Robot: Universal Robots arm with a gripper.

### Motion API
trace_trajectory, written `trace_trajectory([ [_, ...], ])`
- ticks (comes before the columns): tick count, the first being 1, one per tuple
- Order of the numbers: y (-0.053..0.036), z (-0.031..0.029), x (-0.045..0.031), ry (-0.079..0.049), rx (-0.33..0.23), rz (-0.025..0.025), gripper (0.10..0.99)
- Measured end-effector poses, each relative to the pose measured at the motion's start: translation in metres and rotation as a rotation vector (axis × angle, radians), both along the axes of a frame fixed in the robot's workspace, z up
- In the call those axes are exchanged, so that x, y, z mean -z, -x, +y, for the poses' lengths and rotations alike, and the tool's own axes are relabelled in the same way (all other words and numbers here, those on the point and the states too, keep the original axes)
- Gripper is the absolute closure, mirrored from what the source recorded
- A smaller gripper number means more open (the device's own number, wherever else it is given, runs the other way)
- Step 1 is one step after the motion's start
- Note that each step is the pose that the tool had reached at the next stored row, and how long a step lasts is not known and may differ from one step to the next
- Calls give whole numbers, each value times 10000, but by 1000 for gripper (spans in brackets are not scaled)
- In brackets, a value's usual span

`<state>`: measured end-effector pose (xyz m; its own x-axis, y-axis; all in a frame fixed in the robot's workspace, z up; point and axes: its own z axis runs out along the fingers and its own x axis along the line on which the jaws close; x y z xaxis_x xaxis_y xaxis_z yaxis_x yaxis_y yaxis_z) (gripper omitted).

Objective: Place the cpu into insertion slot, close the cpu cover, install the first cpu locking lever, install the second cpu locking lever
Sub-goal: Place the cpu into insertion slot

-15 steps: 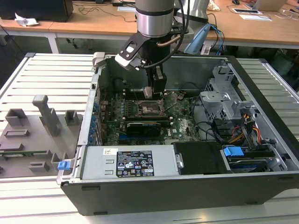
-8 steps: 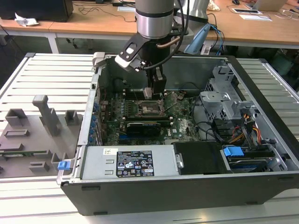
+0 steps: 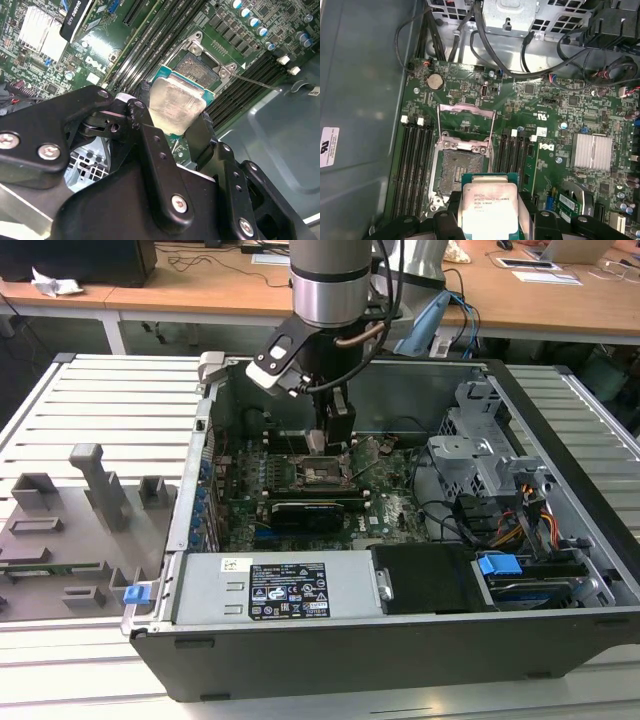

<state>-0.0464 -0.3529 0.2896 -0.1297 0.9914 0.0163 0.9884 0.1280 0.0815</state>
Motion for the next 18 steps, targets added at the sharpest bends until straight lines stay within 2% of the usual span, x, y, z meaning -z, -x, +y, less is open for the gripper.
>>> trace_trajectory([
  [5, 0, 0, 41, 0, 6, 14, 557],
  [7, 0, 0, 100, 0, 25, 90, 557],
  [10, 0, 0, 201, -5, 854, 116, 557],
  [13, -1, 0, 247, -8, 891, 111, 557],
  [14, -2, 0, 270, -11, 890, 69, 557],
  [15, -2, 0, 294, -12, 889, 53, 557],
  [18, -2, 0, 327, -12, 889, 52, 557],
])
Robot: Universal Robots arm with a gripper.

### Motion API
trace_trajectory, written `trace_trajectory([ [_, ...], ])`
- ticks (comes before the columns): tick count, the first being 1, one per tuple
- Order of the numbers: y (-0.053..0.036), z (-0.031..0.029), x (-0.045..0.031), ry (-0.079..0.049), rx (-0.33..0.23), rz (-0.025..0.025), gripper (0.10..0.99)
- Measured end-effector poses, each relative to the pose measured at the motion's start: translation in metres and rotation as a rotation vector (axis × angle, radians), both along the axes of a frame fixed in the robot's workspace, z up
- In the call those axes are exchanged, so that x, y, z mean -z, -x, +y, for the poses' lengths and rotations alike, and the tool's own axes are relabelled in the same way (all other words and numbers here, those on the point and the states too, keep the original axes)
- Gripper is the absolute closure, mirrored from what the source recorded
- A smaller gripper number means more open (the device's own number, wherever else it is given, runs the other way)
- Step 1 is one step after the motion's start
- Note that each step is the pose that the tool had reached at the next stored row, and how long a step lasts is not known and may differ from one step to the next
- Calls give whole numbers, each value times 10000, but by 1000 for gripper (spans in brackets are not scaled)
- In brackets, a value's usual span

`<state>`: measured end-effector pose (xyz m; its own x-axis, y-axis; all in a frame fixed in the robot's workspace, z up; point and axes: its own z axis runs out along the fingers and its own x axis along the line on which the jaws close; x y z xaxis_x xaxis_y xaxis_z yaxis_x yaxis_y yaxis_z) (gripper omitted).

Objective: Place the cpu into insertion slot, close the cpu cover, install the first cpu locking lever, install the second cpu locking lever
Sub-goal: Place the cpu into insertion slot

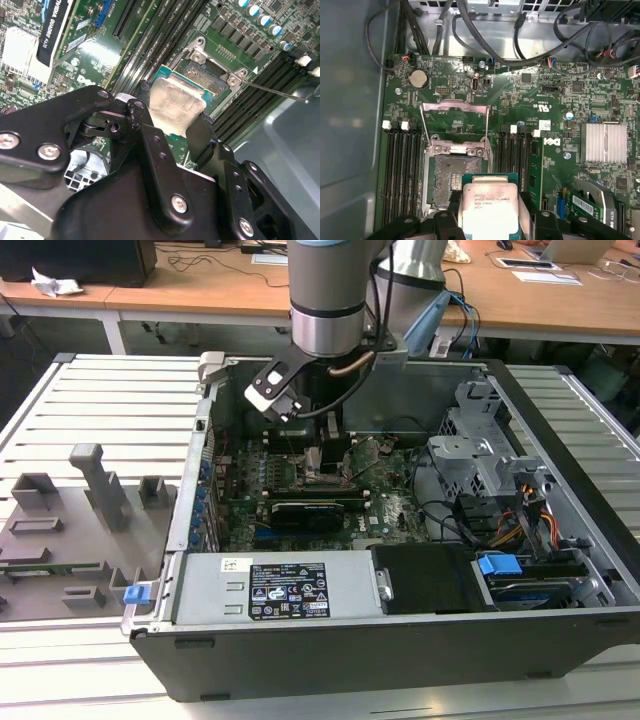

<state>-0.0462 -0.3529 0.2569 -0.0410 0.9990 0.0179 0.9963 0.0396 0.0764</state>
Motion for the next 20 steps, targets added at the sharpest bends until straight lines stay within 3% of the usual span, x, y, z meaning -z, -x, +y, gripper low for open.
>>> trace_trajectory([
  [4, 0, 0, 45, 0, 109, -1, 557],
  [7, 0, 0, 87, 1, 698, 2, 557],
  [11, 0, 13, 158, 0, 761, 0, 557],
  [16, -11, 101, 209, 0, 735, 1, 557],
  [20, -20, 205, 272, 0, 583, 1, 557],
])
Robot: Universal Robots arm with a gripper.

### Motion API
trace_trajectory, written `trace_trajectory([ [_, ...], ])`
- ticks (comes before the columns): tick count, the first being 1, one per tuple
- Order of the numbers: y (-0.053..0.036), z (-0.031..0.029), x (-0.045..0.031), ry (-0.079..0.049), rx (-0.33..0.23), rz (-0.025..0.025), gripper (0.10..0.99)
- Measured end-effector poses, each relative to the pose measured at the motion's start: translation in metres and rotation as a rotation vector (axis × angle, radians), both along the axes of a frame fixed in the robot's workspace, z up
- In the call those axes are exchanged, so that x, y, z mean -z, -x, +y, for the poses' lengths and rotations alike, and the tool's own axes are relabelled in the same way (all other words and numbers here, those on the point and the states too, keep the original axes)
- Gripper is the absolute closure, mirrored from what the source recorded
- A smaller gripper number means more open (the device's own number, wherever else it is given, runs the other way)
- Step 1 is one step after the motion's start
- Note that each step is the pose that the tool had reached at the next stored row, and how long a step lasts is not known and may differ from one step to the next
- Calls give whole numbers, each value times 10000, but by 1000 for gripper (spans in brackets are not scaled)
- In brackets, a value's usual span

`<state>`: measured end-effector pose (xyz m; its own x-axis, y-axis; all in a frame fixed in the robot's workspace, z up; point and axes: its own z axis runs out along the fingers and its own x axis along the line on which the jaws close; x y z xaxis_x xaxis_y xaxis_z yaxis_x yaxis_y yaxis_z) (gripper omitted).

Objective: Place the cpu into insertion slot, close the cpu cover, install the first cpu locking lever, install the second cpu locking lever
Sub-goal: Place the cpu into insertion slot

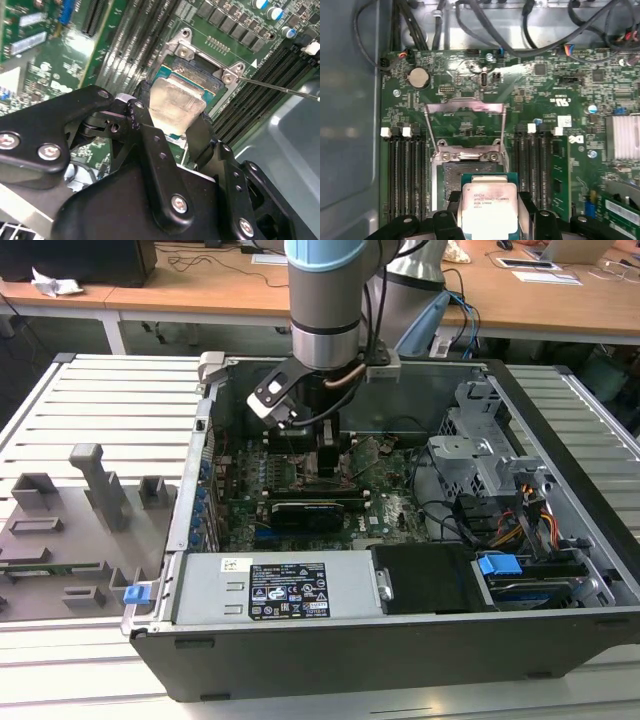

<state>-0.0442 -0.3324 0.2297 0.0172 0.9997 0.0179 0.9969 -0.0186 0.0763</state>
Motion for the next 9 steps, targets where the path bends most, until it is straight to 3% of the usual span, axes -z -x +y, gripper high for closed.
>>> trace_trajectory([
  [9, -8, 95, 166, 5, 0, 1, 557],
])
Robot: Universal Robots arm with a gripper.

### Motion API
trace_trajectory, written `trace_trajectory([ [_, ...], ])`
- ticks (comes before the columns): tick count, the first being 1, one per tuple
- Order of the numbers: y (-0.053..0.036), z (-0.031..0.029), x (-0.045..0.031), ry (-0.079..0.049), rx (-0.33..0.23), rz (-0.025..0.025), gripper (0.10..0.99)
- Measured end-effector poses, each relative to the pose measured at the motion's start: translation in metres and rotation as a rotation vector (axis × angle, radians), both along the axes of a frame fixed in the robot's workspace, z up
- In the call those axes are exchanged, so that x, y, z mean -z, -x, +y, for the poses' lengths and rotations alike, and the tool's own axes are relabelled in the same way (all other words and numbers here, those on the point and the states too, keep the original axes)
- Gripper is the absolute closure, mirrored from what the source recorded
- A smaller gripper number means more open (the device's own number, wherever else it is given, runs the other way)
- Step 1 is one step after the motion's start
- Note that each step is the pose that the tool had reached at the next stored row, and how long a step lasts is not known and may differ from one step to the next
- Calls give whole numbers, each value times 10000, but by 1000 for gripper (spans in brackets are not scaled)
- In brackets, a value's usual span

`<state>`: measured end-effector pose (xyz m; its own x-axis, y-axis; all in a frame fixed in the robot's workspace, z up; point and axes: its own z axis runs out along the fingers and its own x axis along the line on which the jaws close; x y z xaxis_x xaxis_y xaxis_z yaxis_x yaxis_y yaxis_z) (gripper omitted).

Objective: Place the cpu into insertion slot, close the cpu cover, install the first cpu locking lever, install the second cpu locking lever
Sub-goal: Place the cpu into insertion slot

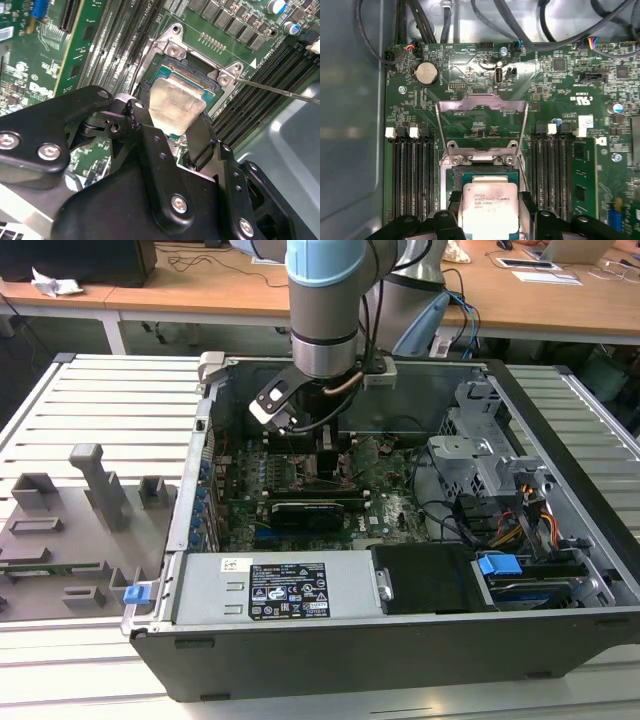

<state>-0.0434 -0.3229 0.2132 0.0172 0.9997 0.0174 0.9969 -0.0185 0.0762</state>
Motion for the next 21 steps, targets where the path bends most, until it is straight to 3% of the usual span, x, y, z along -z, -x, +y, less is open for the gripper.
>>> trace_trajectory([
  [13, 2, 35, 123, 12, -62, 0, 557],
  [17, 2, 35, 124, 35, -62, 0, 557],
  [19, 2, 35, 125, 42, -62, -1, 545],
  [20, 2, 35, 124, 53, -62, 0, 478],
  [21, 2, 35, 124, 58, -62, 0, 478],
])
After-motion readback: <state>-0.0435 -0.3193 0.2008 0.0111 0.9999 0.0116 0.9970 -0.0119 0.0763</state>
